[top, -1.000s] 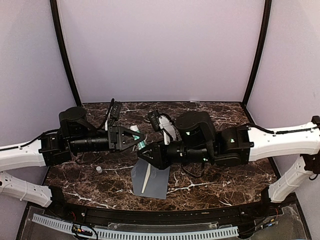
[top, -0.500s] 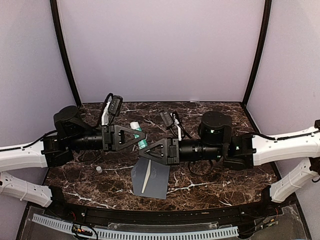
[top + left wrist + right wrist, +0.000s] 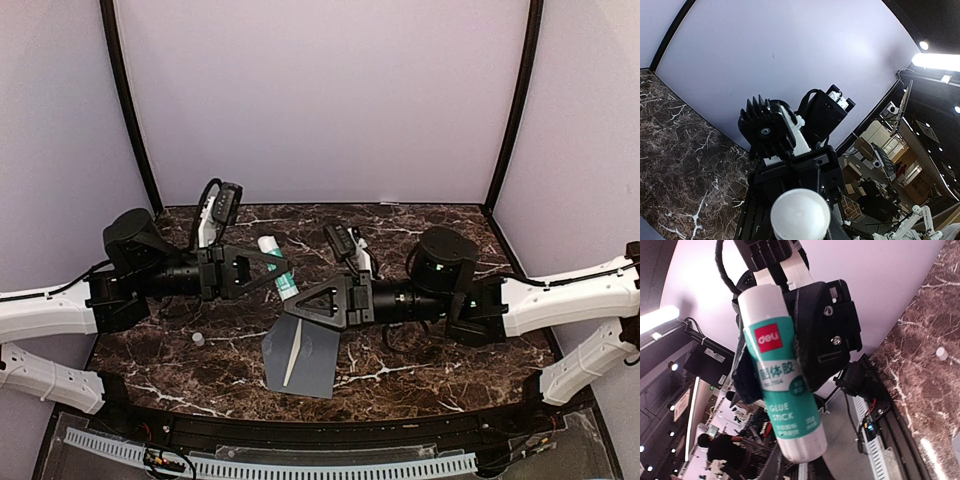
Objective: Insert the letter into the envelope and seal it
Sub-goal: Unscrew the solid glue.
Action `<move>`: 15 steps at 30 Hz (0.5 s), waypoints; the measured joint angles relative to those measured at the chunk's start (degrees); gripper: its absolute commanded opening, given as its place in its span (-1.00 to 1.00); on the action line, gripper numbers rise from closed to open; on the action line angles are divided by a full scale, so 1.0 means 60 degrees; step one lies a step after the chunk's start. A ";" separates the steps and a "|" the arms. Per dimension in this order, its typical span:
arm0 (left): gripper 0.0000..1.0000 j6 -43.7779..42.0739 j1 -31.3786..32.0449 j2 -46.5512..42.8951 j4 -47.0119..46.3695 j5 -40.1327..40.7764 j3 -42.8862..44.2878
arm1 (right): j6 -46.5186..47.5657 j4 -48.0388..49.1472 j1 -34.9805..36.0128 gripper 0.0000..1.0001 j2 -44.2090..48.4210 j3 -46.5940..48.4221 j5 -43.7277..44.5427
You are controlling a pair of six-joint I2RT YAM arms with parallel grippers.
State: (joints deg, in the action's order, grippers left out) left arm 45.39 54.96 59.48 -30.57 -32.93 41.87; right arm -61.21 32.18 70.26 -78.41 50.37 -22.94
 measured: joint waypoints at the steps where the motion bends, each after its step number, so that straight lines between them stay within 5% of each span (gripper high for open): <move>1: -1.00 -0.0036 -0.0007 0.0000 -0.0022 0.0018 0.0000 | -0.0080 0.0058 -0.0007 -0.66 0.0004 -0.0007 -0.0047; 8: -1.00 -0.0036 0.0011 -0.0157 0.0415 0.0769 0.0062 | 0.0492 -0.0557 -0.0098 -0.09 0.0481 -0.0007 0.0495; 15: -1.00 0.0306 0.0047 -0.0346 0.3118 0.2896 0.0794 | 0.2466 -0.3366 0.0098 0.01 0.1122 0.0743 0.2637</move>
State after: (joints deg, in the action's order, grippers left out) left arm 47.22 55.24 57.41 -11.86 -15.55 46.63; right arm -46.41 11.99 70.85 -71.68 54.83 -7.11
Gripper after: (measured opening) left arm 0.230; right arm 0.503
